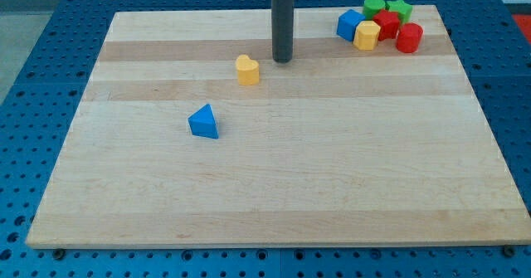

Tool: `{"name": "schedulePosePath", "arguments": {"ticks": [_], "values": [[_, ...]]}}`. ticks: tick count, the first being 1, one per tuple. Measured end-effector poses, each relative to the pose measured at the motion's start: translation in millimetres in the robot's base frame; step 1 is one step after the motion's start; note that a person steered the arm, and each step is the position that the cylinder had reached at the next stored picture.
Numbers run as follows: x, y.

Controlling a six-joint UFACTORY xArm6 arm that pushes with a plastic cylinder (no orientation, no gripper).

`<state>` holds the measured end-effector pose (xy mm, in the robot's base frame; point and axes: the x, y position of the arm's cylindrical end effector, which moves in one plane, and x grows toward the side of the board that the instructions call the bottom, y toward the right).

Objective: Slide the heart vertically above the triangle

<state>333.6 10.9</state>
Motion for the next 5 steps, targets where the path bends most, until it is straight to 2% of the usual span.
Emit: {"name": "schedulePosePath", "arguments": {"ticks": [4,5], "values": [[-6,-69],[1,-37]]}}
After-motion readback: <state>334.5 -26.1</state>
